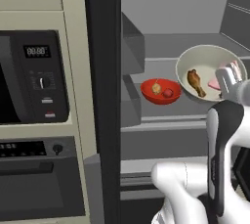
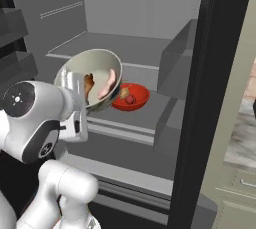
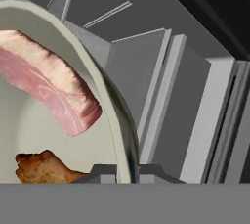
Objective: Place the bowl with the onion and bell pepper on the second highest shelf of the fridge. Place the bowl with the steak and chicken drumstick on the top shelf of the fridge.
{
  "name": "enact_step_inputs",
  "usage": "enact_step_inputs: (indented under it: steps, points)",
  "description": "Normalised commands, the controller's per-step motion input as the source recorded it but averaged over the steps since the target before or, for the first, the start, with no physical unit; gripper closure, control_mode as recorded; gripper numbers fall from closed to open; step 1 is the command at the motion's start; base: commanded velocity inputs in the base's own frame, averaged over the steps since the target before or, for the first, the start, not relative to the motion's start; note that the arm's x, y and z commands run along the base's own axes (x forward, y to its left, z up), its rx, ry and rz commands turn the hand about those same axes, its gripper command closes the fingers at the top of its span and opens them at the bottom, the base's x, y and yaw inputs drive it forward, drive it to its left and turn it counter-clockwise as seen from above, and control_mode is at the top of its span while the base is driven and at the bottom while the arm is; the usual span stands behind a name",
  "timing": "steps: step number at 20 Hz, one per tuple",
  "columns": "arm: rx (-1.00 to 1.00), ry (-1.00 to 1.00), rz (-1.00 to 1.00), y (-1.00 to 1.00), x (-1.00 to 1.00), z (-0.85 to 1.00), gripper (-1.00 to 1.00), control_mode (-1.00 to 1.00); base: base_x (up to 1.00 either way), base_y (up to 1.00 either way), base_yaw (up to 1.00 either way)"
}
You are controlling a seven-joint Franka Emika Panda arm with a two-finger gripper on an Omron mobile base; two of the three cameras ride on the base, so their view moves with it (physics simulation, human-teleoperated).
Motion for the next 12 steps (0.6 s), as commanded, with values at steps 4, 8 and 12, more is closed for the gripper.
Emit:
enact_step_inputs:
  steps: [4, 8, 12]
  points:
    - [0.0, -0.24, -0.01, 0.01, 0.18, 1.0, 1.0, -1.0, 0.0, 0.0, 0.0]
    - [0.0, -0.07, 0.0, 0.0, 0.91, 0.69, 1.0, -1.0, 0.0, 0.0, 0.0]
    - [0.0, 0.01, 0.0, -0.02, 1.0, 0.17, 1.0, -1.0, 0.0, 0.0, 0.0]
